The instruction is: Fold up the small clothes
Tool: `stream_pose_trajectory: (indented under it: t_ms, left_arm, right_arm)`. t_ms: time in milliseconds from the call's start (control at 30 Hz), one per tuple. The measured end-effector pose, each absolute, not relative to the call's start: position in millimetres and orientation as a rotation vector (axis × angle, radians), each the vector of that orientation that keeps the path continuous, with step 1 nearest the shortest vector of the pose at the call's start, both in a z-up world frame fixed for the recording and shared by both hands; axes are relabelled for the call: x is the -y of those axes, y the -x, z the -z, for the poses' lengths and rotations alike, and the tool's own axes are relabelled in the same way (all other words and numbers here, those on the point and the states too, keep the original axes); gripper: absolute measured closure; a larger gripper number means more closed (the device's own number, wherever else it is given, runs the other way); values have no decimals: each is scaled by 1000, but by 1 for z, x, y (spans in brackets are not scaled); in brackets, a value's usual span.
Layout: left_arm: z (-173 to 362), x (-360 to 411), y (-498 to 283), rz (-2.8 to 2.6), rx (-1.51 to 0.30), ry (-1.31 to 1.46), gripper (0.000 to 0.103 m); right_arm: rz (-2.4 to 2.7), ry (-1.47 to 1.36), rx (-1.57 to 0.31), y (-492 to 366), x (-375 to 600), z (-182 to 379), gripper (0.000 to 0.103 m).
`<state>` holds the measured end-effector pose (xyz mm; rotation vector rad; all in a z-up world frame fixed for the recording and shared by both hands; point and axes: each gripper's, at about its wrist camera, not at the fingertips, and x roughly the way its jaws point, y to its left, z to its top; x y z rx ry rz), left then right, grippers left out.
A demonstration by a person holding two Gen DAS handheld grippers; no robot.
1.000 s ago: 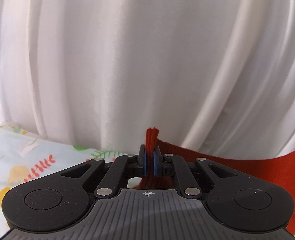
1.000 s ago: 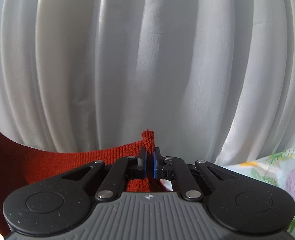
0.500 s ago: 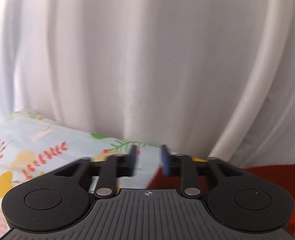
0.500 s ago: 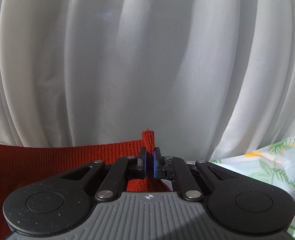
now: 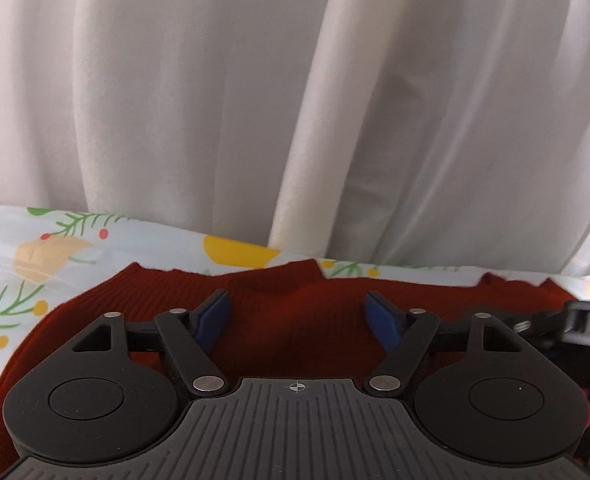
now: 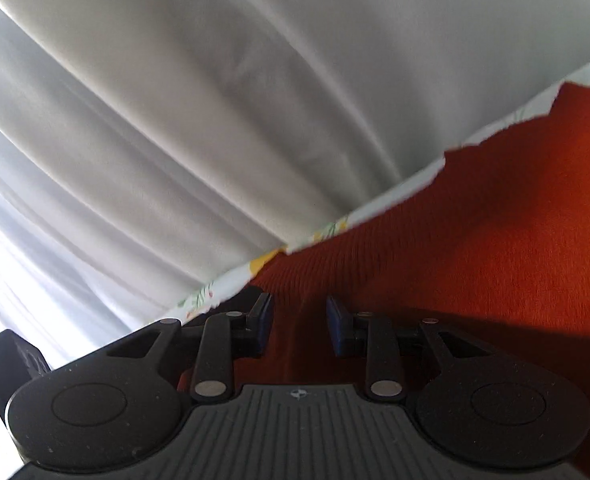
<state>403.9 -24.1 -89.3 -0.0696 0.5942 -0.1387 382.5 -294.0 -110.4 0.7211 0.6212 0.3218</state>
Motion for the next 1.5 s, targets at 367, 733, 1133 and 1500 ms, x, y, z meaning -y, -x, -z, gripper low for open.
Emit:
stream_pose_trajectory:
  t_ms: [367,733,1133,1500]
  left_arm:
    - [94,-41,-414,125,-581,278,27]
    - [78,-50,-392,7,-689,89,25]
    - [76,-60,-361,-51,-726,62,19]
    - [66,-115,-326,-172,-724,64,19]
  right_arm:
    - [53,-657,-534,-368,416,113,94]
    - [166,-395,-624,-351,377,88,90]
    - [141,1,-598,-254,343,86,81]
    - [266,154,-607,-232,334,70,69]
